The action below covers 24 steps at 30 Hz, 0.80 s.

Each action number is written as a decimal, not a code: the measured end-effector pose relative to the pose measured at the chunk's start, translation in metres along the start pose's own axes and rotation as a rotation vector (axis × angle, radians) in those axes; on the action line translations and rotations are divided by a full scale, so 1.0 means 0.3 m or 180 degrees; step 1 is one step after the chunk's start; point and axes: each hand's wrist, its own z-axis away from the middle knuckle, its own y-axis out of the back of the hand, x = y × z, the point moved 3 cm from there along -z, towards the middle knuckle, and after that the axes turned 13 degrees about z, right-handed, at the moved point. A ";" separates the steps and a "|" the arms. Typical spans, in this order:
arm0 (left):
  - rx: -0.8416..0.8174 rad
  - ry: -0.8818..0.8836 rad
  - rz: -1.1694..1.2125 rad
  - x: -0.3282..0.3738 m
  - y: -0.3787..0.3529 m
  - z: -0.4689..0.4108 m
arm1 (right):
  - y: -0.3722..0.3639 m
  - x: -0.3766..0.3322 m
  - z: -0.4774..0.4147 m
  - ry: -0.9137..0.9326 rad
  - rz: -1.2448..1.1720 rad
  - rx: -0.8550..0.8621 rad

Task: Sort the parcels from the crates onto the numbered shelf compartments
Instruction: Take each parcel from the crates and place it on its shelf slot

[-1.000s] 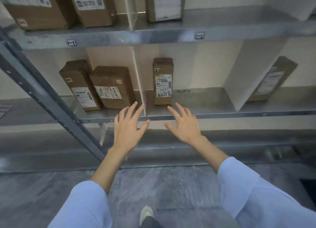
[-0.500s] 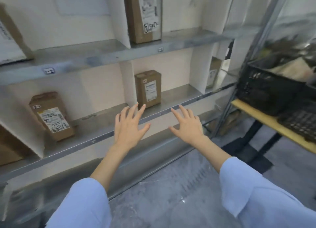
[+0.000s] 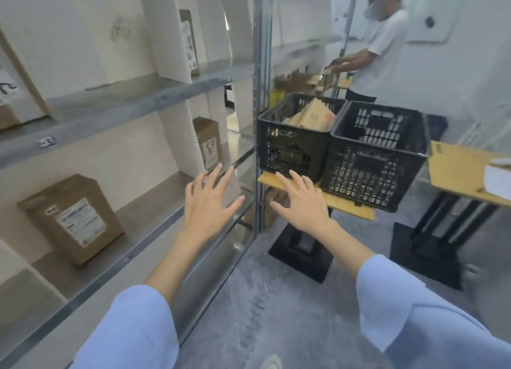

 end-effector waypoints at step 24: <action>-0.0359 -0.0751 0.0746 0.125 -0.614 -1.256 | -0.188 0.679 -0.995 -0.1046 -0.0083 -0.0149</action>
